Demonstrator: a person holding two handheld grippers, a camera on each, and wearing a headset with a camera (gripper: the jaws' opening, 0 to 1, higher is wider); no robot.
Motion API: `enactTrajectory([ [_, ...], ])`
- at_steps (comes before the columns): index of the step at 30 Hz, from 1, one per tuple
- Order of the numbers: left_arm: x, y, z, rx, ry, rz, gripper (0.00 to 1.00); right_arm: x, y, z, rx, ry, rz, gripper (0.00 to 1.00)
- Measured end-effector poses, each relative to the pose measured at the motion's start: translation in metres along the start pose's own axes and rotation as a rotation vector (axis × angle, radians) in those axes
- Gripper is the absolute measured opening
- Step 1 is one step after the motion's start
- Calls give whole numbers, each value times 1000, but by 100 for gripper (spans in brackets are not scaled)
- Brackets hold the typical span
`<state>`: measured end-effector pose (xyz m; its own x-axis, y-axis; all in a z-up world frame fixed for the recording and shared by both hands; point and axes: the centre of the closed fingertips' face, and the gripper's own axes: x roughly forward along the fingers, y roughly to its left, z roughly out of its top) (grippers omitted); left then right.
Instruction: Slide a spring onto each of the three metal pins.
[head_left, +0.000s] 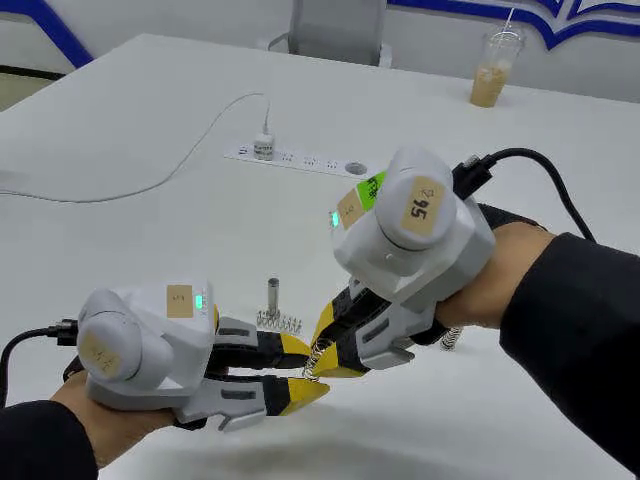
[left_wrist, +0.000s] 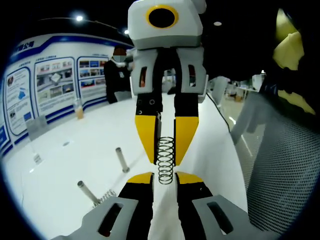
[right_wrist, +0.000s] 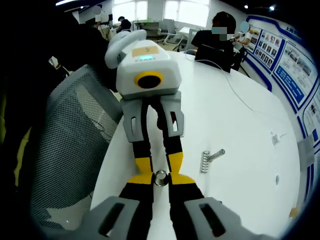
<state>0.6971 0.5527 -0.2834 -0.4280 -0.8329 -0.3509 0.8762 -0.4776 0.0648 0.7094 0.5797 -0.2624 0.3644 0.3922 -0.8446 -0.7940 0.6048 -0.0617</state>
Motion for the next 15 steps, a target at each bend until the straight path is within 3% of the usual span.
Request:
enactTrajectory([
  [15, -15, 14, -9, -68, 4, 65, 35, -12, -11, -15, 29, 20, -29, 12],
])
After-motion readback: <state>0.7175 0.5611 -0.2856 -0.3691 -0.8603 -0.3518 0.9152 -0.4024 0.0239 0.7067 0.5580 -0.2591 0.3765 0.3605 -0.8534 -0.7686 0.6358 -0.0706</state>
